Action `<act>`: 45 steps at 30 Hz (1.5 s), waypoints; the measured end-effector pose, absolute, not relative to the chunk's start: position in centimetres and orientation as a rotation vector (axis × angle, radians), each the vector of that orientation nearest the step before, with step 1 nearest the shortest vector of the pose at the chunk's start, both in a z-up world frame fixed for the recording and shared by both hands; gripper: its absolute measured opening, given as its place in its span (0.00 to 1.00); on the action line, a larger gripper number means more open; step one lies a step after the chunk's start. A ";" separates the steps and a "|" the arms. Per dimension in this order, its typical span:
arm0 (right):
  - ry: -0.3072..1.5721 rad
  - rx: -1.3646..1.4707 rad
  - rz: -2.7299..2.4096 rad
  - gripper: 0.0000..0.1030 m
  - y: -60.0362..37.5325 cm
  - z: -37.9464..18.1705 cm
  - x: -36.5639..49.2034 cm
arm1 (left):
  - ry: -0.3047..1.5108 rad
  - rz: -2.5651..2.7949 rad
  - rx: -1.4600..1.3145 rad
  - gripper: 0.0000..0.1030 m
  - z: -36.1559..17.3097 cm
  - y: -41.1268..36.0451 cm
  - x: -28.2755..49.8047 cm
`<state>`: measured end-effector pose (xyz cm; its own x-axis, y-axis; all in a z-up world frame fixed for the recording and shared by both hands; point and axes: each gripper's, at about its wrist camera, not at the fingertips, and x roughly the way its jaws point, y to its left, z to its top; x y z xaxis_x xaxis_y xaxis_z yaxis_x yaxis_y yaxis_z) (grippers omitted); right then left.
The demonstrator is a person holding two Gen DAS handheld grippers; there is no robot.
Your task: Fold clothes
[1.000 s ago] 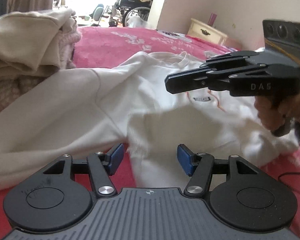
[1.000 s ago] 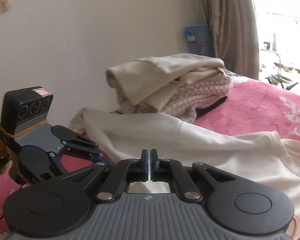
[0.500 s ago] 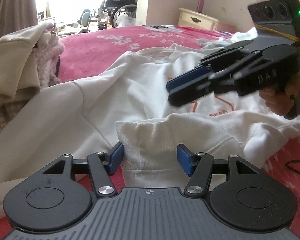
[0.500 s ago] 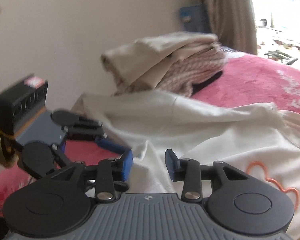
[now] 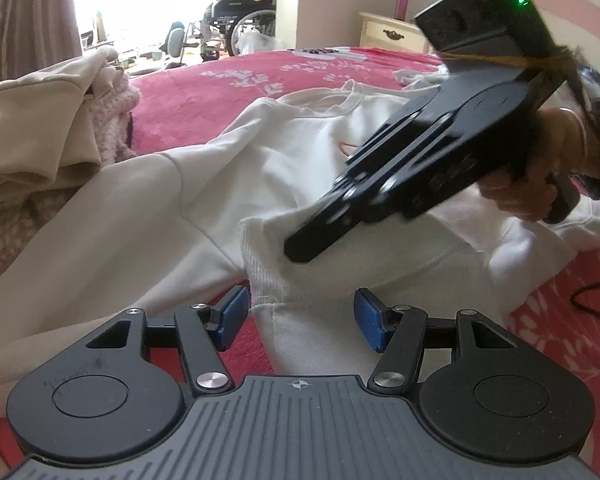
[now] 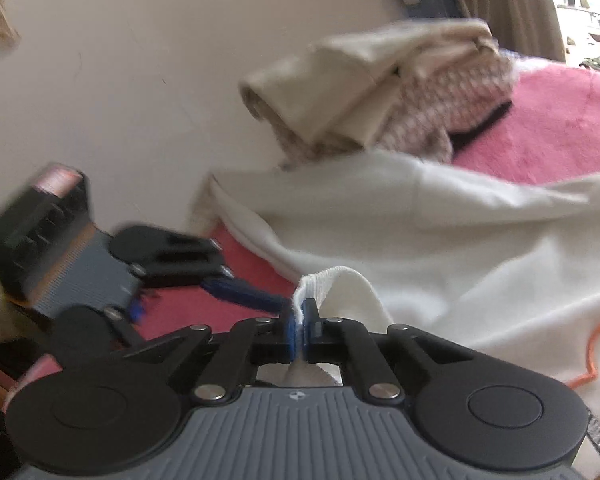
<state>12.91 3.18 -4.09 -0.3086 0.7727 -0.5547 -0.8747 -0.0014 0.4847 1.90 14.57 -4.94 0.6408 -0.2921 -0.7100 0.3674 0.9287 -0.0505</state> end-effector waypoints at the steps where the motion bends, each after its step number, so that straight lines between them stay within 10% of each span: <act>1: 0.923 -0.122 1.659 0.05 3.0 -3.7 12.9 | 0.784 -0.379 0.096 0.57 -4.8 14.7 1.8; 10: 0.888 -0.050 1.729 0.05 2.8 -2.0 13.2 | 0.721 -0.429 -0.025 0.56 -3.3 15.9 2.8; 17: 0.837 -0.105 1.737 0.05 2.4 -0.7 12.7 | 0.690 -0.505 -0.091 0.36 -1.9 16.7 2.5; 21: 0.854 -0.104 1.609 0.26 1.8 -0.2 13.9 | 0.709 -0.470 -0.126 0.12 -2.0 16.9 3.1; 27: 0.826 0.119 1.275 0.54 -8.8 3.1 18.3 | 0.756 -0.409 -0.260 0.09 -3.1 18.2 3.4; 35: 0.851 0.078 0.749 0.54 -27.2 2.7 15.3 | 0.797 -0.360 -0.267 0.09 -4.1 18.6 3.4; 45: 0.855 -0.355 0.730 0.39 -27.6 -0.4 9.2 | 0.838 -0.277 -0.167 0.09 -4.9 17.7 2.9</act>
<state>9.17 -27.60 -0.44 0.4382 0.4371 -0.7855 -0.7070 0.7072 -0.0008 2.90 17.66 -4.89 0.6361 -0.3061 -0.7083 0.1756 0.9513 -0.2533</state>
